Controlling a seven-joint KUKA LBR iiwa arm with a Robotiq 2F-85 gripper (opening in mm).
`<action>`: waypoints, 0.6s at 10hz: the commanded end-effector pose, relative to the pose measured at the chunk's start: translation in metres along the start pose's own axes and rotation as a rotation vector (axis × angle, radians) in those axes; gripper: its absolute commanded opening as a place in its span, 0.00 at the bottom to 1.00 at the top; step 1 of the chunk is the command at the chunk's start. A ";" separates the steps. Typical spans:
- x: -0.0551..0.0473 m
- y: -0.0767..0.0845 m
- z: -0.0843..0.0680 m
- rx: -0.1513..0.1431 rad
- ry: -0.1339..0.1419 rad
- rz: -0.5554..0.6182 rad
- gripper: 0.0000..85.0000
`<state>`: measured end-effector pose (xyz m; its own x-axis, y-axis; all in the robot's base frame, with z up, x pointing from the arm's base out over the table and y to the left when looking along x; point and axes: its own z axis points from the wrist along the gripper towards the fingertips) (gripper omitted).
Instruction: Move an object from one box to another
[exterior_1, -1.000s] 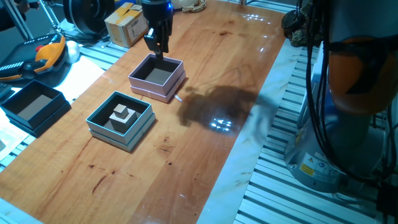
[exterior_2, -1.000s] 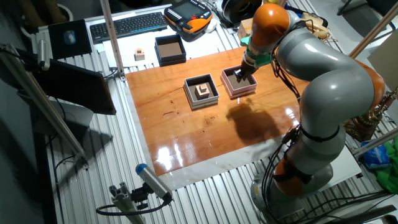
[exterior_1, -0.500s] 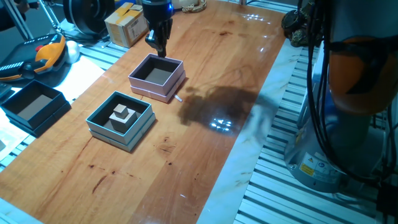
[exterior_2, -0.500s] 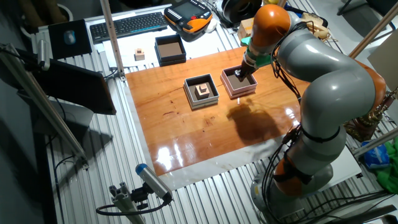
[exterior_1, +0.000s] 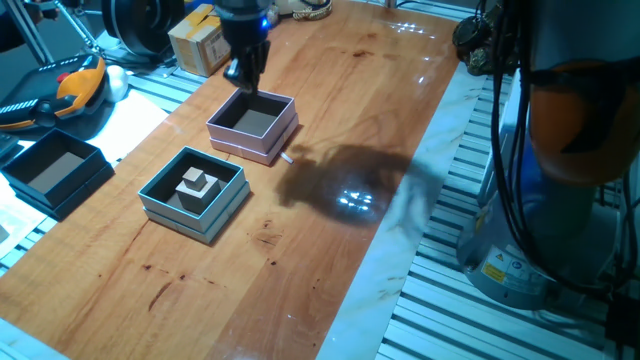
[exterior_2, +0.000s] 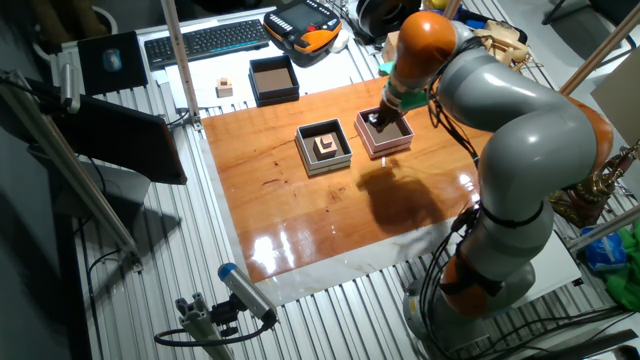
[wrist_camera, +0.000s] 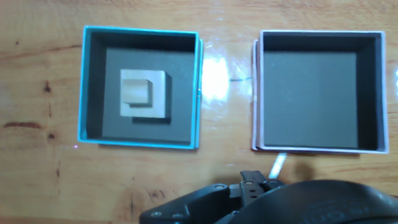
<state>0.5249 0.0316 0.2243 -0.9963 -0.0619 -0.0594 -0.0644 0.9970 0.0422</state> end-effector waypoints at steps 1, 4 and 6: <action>-0.002 0.006 0.002 0.003 -0.002 0.009 0.00; -0.002 0.030 0.012 0.015 -0.007 0.032 0.00; -0.001 0.039 0.020 0.016 -0.020 0.049 0.00</action>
<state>0.5244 0.0727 0.2059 -0.9970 -0.0095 -0.0771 -0.0117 0.9995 0.0288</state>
